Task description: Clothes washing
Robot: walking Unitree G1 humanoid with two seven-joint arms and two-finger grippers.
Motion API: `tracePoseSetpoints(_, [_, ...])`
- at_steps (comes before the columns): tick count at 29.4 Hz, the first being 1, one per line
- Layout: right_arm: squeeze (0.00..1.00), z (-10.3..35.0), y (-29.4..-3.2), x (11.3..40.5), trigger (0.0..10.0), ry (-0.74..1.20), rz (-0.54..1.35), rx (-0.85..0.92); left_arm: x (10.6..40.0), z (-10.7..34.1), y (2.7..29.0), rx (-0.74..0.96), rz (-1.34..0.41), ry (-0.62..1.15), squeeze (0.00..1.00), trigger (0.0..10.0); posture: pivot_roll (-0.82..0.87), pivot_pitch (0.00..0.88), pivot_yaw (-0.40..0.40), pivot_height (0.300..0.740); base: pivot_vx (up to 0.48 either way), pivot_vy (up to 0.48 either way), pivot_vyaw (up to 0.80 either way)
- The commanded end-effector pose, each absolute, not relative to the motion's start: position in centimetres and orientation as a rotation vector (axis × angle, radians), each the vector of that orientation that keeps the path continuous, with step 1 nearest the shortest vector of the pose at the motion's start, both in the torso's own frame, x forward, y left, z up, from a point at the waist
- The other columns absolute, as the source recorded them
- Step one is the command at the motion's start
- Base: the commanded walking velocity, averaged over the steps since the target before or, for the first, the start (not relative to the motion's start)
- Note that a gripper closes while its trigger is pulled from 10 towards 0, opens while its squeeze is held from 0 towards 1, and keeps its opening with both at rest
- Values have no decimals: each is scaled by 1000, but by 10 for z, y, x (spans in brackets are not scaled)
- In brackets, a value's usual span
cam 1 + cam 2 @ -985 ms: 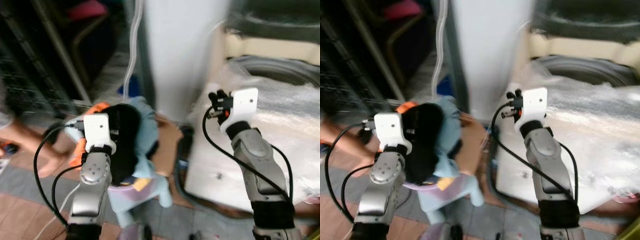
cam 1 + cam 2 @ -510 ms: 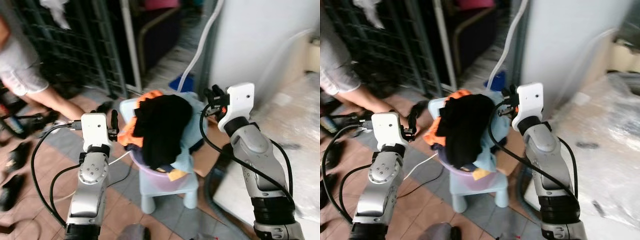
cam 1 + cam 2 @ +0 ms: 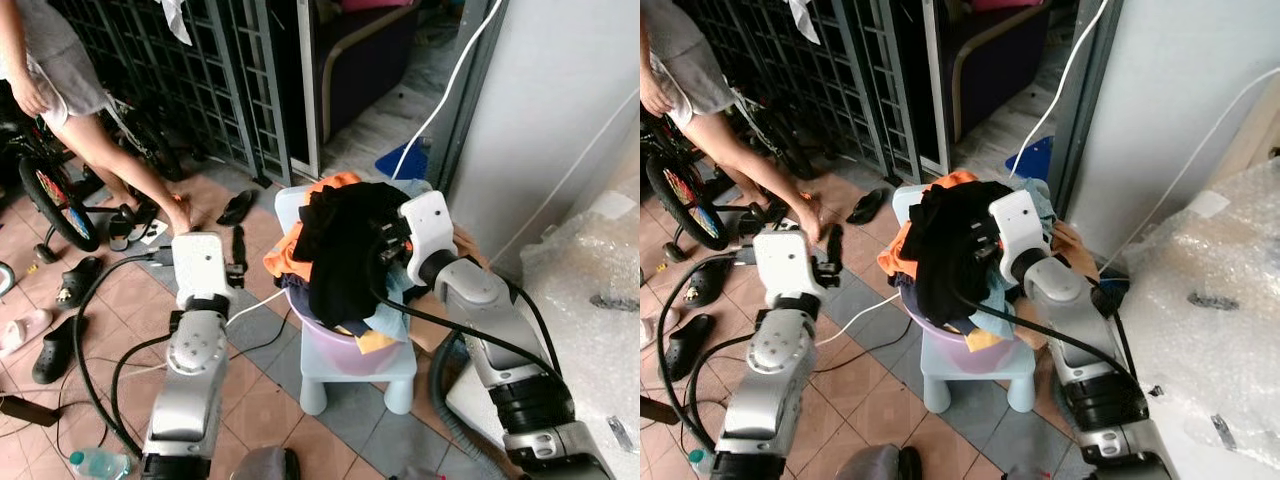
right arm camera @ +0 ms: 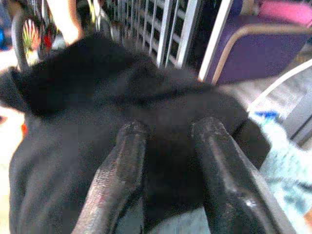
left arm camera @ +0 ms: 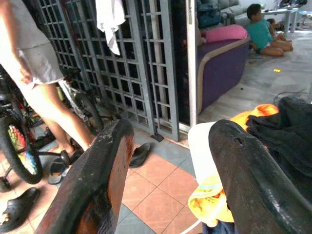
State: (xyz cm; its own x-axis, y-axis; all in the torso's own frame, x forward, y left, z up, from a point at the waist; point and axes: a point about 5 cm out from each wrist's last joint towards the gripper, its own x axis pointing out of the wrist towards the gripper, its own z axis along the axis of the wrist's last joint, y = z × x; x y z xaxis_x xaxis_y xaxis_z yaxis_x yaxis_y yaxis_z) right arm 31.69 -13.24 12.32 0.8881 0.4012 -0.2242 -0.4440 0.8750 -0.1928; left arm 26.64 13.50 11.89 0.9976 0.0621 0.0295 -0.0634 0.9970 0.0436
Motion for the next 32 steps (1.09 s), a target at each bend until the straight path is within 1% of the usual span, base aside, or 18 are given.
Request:
tracePoseSetpoints(1, [529, 118, -124, 317, 10000, 224, 501, -276, 265, 121, 139, 64, 77, -31, 0, 10000, -35, 33, 64, 740, 0, 0, 0])
tracePoseSetpoints(2, [0, 113, -124, 315, 10000, 253, 522, -289, 265, 121, 139, 65, 76, -30, 0, 10000, -35, 33, 64, 740, 0, 0, 0])
tracePoseSetpoints(12, [0, 88, -125, 303, 10000, 366, 573, -322, 266, 121, 137, 68, 63, -26, 0, 10000, -38, 34, 67, 740, 0, 0, 0])
tracePoseSetpoints(13, [231, 88, -124, 303, 3176, 364, 582, -319, 266, 120, 137, 67, 62, -25, 0, 10000, -34, 30, 67, 740, 0, 0, 0])
tracePoseSetpoints(14, [231, 88, -124, 302, 3176, 363, 588, -317, 266, 120, 137, 67, 62, -25, 0, 10000, -34, 30, 67, 740, 0, 0, 0])
tracePoseSetpoints(15, [1000, 89, -123, 302, 9137, 355, 596, -318, 266, 120, 137, 67, 61, -25, 0, 10000, -34, 30, 67, 740, 0, 0, 0])
tracePoseSetpoints(16, [1000, 90, -122, 301, 10000, 343, 605, -327, 266, 120, 137, 67, 60, -25, 0, 10000, -34, 30, 67, 740, 0, 0, 0])
tracePoseSetpoints(20, [1000, 95, -121, 303, 10000, 305, 599, -330, 266, 120, 137, 67, 59, -23, 0, 10000, -35, 31, 66, 740, 0, 0, 0])
tracePoseSetpoints(27, [1000, 130, -116, 316, 10000, 86, 539, -263, 266, 120, 136, 67, 56, -19, 0, 10000, -35, 32, 67, 740, 0, 0, 0])
tracePoseSetpoints(32, [1000, 128, -109, 322, 10000, 87, 527, -284, 266, 120, 136, 67, 53, -19, 0, 10000, -33, 36, 69, 740, 0, 0, 0])
